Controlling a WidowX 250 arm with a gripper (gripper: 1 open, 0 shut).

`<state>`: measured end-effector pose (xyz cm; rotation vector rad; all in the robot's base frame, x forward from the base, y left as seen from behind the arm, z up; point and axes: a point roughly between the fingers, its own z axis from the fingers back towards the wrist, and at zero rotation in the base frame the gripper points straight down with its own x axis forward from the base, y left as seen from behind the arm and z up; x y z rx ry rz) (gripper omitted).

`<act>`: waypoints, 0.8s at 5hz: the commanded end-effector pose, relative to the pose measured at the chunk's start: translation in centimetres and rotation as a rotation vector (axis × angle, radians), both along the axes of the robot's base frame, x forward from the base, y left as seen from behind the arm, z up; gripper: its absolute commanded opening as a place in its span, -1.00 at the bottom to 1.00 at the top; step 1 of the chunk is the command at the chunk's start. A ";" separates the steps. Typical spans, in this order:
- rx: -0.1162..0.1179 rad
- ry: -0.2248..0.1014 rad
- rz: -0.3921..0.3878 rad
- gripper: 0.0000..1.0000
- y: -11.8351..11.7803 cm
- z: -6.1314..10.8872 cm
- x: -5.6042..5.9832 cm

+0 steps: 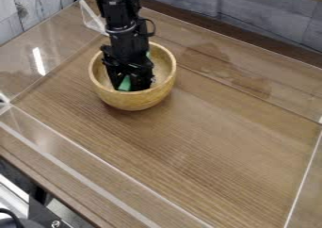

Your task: Move green object from inside the wooden bowl to the table next to it

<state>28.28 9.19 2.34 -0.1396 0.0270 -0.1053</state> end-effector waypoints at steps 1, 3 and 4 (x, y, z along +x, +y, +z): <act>-0.006 -0.007 0.071 -1.00 0.9 -0.2 0.8; -0.023 -0.002 0.105 -1.00 2.1 -0.7 1.5; -0.028 0.002 0.099 -1.00 2.4 -0.4 1.4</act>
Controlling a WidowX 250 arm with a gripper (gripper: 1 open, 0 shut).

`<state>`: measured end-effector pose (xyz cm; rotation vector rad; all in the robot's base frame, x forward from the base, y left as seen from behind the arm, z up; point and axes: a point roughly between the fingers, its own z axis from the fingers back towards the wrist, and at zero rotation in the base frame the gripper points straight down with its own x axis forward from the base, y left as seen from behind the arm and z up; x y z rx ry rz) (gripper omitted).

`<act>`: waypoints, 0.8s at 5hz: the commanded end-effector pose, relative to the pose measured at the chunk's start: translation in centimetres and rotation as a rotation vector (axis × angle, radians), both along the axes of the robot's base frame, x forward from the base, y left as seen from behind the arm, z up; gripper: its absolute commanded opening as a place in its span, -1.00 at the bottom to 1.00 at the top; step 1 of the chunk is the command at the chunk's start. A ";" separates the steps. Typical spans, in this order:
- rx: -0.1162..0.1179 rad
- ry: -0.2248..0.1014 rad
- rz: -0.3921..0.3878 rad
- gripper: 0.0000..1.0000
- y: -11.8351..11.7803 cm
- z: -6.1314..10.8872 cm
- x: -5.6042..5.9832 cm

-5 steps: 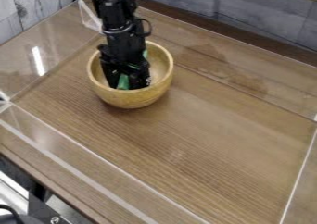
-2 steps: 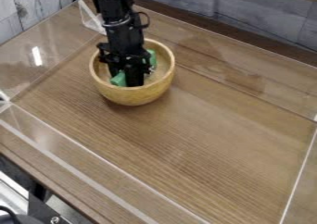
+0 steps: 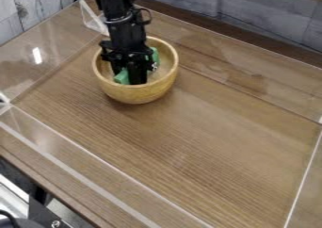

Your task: Move green object from inside the wooden bowl to the table next to it

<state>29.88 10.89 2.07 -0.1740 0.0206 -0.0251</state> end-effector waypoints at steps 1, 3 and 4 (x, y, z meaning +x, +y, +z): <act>0.001 0.005 0.013 -1.00 1.1 0.1 -0.3; -0.005 0.011 -0.062 -1.00 1.1 -0.3 -1.3; -0.007 0.017 -0.085 -1.00 1.9 -0.4 -1.4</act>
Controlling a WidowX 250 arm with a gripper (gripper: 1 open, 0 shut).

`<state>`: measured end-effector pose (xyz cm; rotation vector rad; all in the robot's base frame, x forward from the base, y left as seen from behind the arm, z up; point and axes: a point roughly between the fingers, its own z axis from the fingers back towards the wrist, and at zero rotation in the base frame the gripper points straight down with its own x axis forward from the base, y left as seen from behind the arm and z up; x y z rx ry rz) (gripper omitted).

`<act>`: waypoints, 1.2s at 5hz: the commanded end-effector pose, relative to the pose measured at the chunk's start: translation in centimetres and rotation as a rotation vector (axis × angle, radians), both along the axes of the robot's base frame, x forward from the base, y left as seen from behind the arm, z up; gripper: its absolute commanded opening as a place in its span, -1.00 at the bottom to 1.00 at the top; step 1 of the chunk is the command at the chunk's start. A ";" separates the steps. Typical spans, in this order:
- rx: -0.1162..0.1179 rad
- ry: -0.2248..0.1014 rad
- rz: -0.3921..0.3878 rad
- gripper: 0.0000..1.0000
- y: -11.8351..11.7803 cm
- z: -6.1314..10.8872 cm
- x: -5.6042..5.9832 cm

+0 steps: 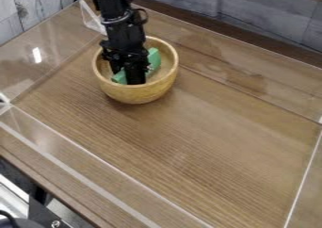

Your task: Move green object from inside the wooden bowl to the table next to it

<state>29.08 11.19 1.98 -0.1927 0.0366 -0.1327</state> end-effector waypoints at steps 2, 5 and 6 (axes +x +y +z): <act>0.010 0.022 0.060 -1.00 2.9 0.6 -2.0; -0.022 -0.005 0.165 -1.00 3.3 5.4 -3.5; -0.032 -0.059 0.186 -1.00 3.4 8.1 -3.2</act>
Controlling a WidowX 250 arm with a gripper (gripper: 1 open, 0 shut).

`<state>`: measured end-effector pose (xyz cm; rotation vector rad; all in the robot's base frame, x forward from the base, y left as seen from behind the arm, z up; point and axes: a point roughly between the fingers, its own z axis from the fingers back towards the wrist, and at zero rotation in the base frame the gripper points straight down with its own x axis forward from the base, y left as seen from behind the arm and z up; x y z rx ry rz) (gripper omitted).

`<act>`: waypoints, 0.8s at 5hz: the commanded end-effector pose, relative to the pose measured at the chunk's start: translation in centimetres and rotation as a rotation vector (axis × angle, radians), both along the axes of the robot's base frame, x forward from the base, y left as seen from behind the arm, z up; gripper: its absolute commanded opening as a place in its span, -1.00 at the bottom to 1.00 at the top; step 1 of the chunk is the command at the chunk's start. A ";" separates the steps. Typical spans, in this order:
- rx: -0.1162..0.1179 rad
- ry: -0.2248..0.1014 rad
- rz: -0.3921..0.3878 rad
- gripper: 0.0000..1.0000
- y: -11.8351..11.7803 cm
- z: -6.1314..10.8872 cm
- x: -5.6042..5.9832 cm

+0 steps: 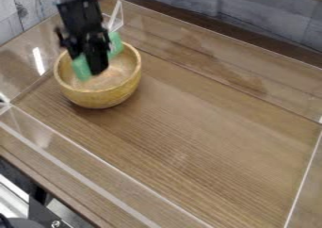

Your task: Move green object from inside the wooden bowl to the table next to it

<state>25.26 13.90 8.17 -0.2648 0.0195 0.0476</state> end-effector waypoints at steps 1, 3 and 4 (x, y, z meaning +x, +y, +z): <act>0.031 -0.106 0.023 -1.00 0.0 4.6 0.9; 0.005 -0.149 -0.027 -1.00 -3.4 7.9 1.1; -0.006 -0.155 -0.041 -1.00 -6.2 8.7 0.9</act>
